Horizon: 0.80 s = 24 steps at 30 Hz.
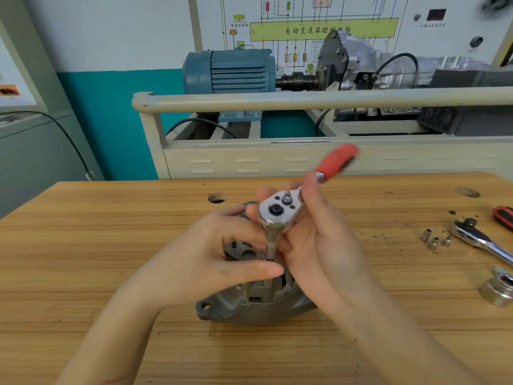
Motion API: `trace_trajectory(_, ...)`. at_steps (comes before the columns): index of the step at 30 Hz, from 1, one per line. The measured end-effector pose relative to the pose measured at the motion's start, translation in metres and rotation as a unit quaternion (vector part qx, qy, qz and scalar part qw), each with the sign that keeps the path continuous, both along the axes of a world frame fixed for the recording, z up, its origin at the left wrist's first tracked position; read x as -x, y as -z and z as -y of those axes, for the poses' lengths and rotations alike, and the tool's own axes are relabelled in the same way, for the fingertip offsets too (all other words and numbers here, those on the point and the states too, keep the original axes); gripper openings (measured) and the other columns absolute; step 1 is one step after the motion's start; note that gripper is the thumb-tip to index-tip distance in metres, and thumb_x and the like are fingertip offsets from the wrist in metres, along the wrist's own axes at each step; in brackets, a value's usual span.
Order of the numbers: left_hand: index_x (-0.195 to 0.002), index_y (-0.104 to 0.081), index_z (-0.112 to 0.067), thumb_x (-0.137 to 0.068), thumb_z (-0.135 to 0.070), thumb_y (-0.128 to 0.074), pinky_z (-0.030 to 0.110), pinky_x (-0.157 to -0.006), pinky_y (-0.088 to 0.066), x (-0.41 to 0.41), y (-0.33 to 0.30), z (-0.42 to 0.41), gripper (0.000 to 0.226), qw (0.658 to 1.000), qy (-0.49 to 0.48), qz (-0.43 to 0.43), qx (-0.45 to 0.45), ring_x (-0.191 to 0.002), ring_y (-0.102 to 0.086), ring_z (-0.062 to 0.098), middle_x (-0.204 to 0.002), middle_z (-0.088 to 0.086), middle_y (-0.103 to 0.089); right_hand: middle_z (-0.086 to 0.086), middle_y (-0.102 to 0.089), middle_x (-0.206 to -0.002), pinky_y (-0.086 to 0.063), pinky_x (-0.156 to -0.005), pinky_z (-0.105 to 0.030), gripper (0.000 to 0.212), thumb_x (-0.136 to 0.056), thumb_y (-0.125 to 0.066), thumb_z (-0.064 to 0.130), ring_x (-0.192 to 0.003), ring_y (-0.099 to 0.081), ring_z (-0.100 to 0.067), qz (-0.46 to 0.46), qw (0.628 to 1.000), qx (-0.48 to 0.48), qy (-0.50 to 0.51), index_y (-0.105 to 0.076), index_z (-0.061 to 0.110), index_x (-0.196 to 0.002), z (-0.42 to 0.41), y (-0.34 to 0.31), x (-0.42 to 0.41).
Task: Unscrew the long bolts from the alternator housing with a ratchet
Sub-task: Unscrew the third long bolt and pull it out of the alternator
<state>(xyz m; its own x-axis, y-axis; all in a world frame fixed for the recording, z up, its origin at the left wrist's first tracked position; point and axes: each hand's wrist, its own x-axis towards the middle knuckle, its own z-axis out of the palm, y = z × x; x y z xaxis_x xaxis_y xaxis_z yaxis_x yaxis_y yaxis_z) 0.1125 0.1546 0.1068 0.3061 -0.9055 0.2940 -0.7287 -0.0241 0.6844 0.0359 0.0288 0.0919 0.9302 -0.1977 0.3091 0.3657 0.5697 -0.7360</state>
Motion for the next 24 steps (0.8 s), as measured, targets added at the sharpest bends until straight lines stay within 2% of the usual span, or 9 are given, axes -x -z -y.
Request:
trace_trajectory(4,-0.087,-0.073,-0.014,-0.075,-0.031,-0.064,0.023,-0.098,-0.038,0.0006,-0.0006,0.0007,0.023,1.0,0.022,-0.009,0.001,-0.104,-0.059,0.008,-0.1,-0.005,-0.068,0.003,-0.066,-0.061,-0.053,-0.059,-0.024,0.029,-0.074,-0.053,0.046,-0.062,-0.065,-0.013,-0.016,1.0,-0.007,-0.009,-0.07,0.023,-0.069,-0.0005,-0.0015,0.0037)
trace_trajectory(7,-0.088,-0.073,-0.01,-0.074,-0.036,-0.062,0.034,-0.103,-0.035,-0.0005,0.0004,-0.0006,0.031,1.0,0.01,0.001,-0.001,-0.102,-0.06,0.009,-0.1,0.0,-0.07,0.0,-0.067,-0.065,-0.053,-0.058,-0.025,0.026,-0.073,-0.055,0.044,-0.062,-0.065,-0.013,0.0,1.0,-0.017,0.01,-0.066,0.02,-0.07,-0.0038,-0.0018,0.0058)
trace_trajectory(12,-0.08,-0.07,-0.003,-0.079,-0.039,-0.055,0.034,-0.085,-0.043,-0.0016,-0.0001,0.0008,0.038,0.998,0.003,0.064,-0.01,-0.084,-0.061,0.023,-0.082,0.01,-0.069,0.0,-0.071,-0.077,-0.052,-0.059,-0.023,0.017,-0.071,-0.059,0.038,-0.069,-0.067,-0.011,0.015,0.994,0.003,0.109,-0.068,0.025,-0.065,-0.0049,-0.0027,0.0067)
trace_trajectory(15,-0.064,-0.065,-0.02,-0.071,-0.052,-0.056,0.017,-0.087,-0.036,0.0,0.0033,0.0028,0.033,0.994,-0.066,0.086,0.005,-0.079,-0.059,0.012,-0.074,-0.001,-0.066,-0.003,-0.072,-0.08,-0.053,-0.066,-0.022,0.021,-0.064,-0.062,0.038,-0.073,-0.068,-0.013,0.015,0.992,-0.013,0.128,-0.067,0.019,-0.071,-0.0046,-0.0014,0.0044)
trace_trajectory(17,-0.055,-0.055,-0.032,-0.063,-0.057,-0.057,0.002,-0.084,-0.029,0.0036,0.005,0.0044,0.027,0.988,-0.118,0.093,0.026,-0.082,-0.056,0.005,-0.081,-0.008,-0.063,-0.004,-0.072,-0.081,-0.053,-0.068,-0.023,0.021,-0.062,-0.063,0.039,-0.074,-0.068,-0.013,0.013,0.991,-0.018,0.131,-0.067,0.02,-0.069,-0.0055,-0.0007,0.0039)
trace_trajectory(19,-0.054,-0.054,-0.033,-0.06,-0.06,-0.056,0.0,-0.087,-0.027,0.0055,0.005,0.0053,0.028,0.987,-0.139,0.077,0.029,-0.087,-0.055,0.0,-0.088,-0.013,-0.061,-0.004,-0.072,-0.08,-0.053,-0.068,-0.023,0.026,-0.061,-0.064,0.04,-0.075,-0.068,-0.014,0.012,0.989,-0.013,0.146,-0.066,0.018,-0.075,-0.0066,-0.0003,0.0048)
trace_trajectory(20,-0.057,-0.058,-0.031,-0.06,-0.06,-0.056,0.005,-0.094,-0.028,0.0049,0.005,0.005,0.03,0.988,-0.135,0.068,0.023,-0.088,-0.055,0.0,-0.087,-0.011,-0.063,-0.004,-0.072,-0.08,-0.053,-0.067,-0.022,0.029,-0.061,-0.064,0.041,-0.075,-0.068,-0.014,0.011,0.988,-0.01,0.156,-0.064,0.017,-0.078,-0.0073,-0.0001,0.0055)
trace_trajectory(22,-0.07,-0.068,-0.024,-0.066,-0.057,-0.054,0.028,-0.105,-0.032,0.0026,0.0054,0.003,0.036,0.992,-0.1,0.075,0.005,-0.091,-0.057,0.0,-0.084,-0.008,-0.067,-0.004,-0.072,-0.082,-0.053,-0.065,-0.022,0.029,-0.062,-0.064,0.041,-0.077,-0.068,-0.015,0.006,0.986,-0.006,0.165,-0.065,0.017,-0.078,-0.0089,0.0005,0.0066)
trace_trajectory(24,-0.075,-0.07,-0.018,-0.071,-0.054,-0.053,0.039,-0.105,-0.034,0.0009,0.005,0.0017,0.04,0.995,-0.069,0.074,-0.005,-0.093,-0.058,0.001,-0.086,-0.007,-0.069,-0.006,-0.072,-0.084,-0.053,-0.062,-0.023,0.024,-0.064,-0.061,0.041,-0.077,-0.069,-0.017,-0.002,0.987,-0.007,0.159,-0.067,0.02,-0.075,-0.0097,0.0014,0.0078)
